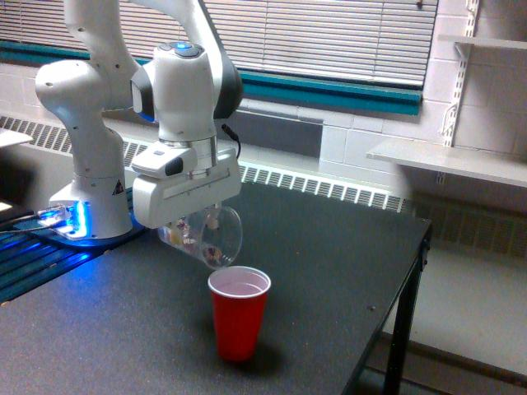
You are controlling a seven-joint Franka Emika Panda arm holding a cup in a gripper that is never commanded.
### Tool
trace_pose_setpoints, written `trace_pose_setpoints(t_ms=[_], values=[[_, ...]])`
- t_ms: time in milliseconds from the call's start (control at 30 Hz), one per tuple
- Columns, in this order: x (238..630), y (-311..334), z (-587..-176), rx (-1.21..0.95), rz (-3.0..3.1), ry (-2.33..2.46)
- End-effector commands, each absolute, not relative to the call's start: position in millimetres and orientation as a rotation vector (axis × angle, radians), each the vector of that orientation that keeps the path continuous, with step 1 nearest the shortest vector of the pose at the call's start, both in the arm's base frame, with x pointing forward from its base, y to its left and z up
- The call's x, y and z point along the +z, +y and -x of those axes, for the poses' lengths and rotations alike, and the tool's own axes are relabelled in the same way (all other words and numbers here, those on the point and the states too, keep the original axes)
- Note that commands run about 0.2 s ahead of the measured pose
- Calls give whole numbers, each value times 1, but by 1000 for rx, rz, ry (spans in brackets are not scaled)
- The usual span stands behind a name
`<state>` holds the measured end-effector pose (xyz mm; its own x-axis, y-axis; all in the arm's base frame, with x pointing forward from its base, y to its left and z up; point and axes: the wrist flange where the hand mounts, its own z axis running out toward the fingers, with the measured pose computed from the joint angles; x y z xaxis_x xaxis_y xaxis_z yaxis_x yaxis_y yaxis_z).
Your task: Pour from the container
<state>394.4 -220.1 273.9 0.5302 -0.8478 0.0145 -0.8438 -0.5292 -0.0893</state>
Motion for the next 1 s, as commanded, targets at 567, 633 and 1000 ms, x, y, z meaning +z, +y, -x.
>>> trace_pose_setpoints(t_ms=[567,633,1000], values=[[286,-246,-411,-36,2766,1452],[287,-246,-417,-46,2769,1445],[286,-241,-434,14,2825,1371]])
